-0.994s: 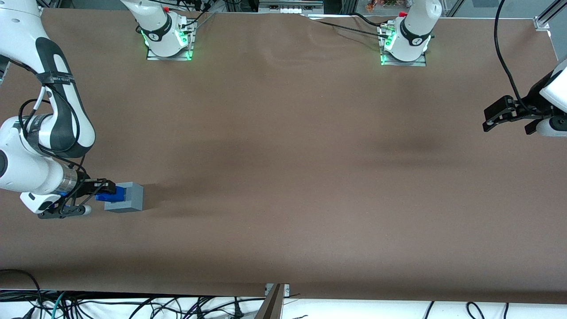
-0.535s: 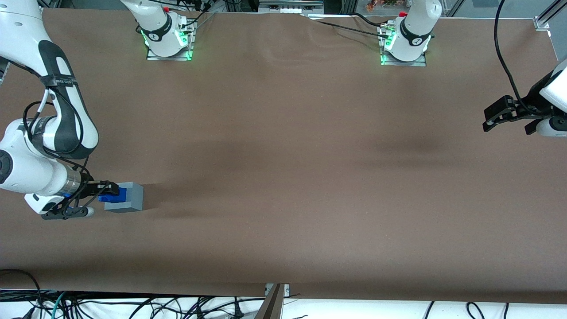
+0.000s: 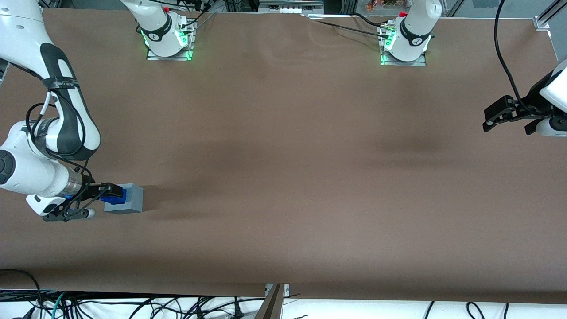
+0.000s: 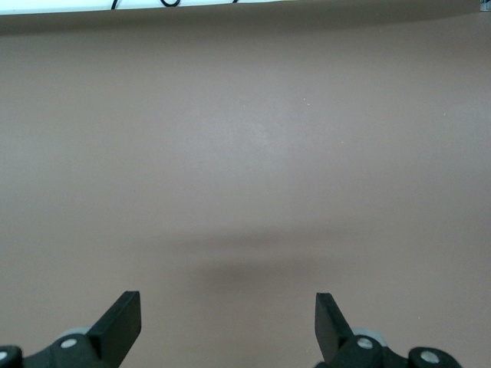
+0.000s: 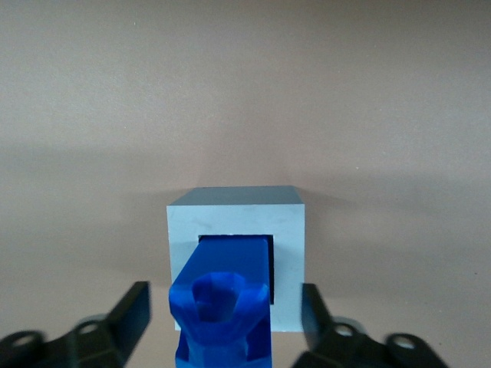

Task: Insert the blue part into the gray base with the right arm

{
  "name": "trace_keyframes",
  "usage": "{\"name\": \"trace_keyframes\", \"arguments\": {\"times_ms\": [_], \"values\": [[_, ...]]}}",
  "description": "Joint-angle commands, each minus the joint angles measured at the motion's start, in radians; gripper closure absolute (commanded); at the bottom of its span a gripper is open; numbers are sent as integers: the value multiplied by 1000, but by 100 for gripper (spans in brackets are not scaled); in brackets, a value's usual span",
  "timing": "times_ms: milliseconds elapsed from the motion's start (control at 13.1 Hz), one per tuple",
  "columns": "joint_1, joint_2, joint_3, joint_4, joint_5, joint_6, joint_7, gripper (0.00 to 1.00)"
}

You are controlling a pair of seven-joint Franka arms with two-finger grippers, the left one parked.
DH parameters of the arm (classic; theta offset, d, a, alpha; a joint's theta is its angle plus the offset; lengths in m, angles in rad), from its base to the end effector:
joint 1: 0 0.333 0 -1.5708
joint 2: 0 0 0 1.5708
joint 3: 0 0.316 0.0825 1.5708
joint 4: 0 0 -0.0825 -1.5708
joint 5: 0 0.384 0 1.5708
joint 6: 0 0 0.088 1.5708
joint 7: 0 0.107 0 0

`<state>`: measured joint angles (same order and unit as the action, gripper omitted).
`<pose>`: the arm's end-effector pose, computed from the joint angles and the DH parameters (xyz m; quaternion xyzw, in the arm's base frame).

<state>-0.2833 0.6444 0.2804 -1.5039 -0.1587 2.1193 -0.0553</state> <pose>0.7072 -0.0420 0.2993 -0.9990 -0.0411 0.0006 0.0160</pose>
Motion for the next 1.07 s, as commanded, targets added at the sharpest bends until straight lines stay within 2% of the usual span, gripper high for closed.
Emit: {"name": "trace_keyframes", "arguments": {"times_ms": [0, 229, 535, 764, 994], "values": [[-5, -32, 10, -6, 5, -7, 6, 1], [-7, -133, 45, -6, 7, -135, 11, 1], [-7, -384, 86, -7, 19, -400, 14, 1], [-8, -560, 91, -27, 112, -557, 6, 1], [-2, -603, 74, -33, 162, -611, 15, 1]]}}
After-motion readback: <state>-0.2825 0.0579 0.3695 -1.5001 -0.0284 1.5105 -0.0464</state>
